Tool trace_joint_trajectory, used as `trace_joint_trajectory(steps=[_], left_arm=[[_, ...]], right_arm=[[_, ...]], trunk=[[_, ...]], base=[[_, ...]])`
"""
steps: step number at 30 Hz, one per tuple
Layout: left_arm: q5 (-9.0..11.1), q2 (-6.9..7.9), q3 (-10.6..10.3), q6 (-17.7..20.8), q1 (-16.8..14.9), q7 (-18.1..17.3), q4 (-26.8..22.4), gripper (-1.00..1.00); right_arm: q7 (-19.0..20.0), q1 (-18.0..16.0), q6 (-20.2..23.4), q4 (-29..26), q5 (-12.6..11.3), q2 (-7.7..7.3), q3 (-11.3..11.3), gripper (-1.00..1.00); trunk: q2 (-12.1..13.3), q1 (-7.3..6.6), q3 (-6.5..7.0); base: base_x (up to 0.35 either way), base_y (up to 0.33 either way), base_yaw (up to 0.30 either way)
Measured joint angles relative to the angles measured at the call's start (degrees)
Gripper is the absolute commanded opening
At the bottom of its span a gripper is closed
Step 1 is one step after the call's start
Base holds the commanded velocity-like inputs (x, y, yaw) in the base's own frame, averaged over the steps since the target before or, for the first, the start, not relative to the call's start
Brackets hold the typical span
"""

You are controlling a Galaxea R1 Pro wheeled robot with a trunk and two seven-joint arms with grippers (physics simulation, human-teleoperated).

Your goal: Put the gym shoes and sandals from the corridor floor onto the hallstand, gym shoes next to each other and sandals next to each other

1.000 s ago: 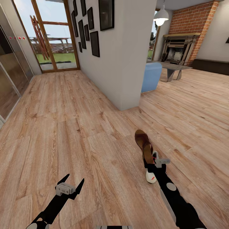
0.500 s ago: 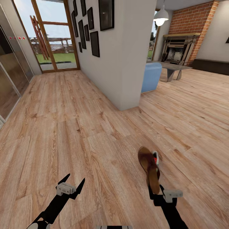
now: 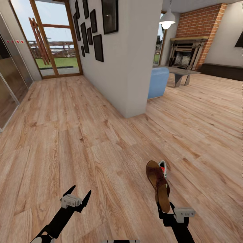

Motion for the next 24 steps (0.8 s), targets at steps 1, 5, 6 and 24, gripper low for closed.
trace_joint_trajectory(steps=[1,5,6,24], left_arm=[[-0.01,-0.01,-0.01,0.0,0.0,0.0,0.03,1.0],[-0.01,-0.06,-0.01,0.0,0.0,0.02,0.04,1.0],[-0.02,-0.06,0.01,0.0,0.0,0.12,0.06,1.0],[-0.17,-0.05,-0.26,-0.01,0.0,7.02,0.55,1.0]], right_arm=[[-0.02,0.02,-0.05,0.0,0.0,0.0,0.0,-1.0],[-0.31,0.07,-0.16,-0.01,0.03,0.01,0.04,-1.0],[-0.51,0.08,-0.18,-0.01,0.03,0.01,0.05,-1.0],[-1.66,0.11,-0.34,1.3,0.98,0.01,1.25,-1.0]], trunk=[[0.0,0.0,0.07],[0.0,0.0,0.36],[0.0,0.0,0.44],[0.0,0.0,1.87]], base=[[0.0,0.0,-0.144],[0.0,0.0,-0.153],[0.0,0.0,-0.159],[0.0,0.0,-0.166]])
